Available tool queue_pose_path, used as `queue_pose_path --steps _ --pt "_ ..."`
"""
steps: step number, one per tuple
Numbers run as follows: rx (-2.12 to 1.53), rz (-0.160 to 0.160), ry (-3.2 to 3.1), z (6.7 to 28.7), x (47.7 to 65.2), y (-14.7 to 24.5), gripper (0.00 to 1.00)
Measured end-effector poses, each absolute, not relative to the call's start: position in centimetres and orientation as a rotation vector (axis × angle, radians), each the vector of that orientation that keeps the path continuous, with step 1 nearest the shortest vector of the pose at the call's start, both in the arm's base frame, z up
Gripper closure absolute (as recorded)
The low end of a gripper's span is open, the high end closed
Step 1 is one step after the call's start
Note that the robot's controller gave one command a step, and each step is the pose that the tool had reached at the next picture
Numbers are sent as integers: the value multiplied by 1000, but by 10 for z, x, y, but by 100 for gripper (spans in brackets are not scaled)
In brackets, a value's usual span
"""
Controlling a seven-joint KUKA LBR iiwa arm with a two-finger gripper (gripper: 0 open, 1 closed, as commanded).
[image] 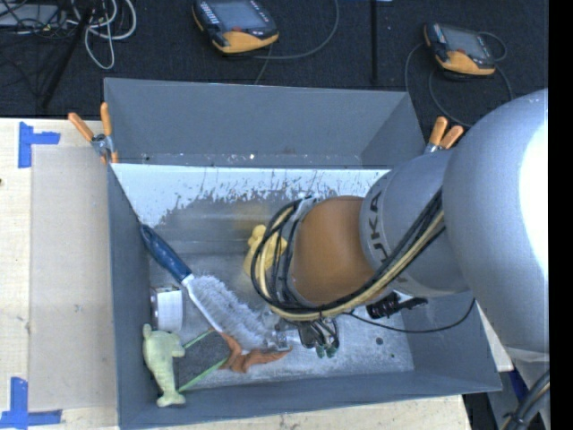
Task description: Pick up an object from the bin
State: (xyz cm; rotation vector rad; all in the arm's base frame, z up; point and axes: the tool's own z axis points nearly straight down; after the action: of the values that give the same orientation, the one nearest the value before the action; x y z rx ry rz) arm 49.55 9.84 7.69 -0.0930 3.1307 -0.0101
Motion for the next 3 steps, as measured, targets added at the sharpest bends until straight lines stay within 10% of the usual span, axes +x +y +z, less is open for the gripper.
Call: queue_pose_path --steps 3 --pt "-92 -8 3138 81 494 98 100"
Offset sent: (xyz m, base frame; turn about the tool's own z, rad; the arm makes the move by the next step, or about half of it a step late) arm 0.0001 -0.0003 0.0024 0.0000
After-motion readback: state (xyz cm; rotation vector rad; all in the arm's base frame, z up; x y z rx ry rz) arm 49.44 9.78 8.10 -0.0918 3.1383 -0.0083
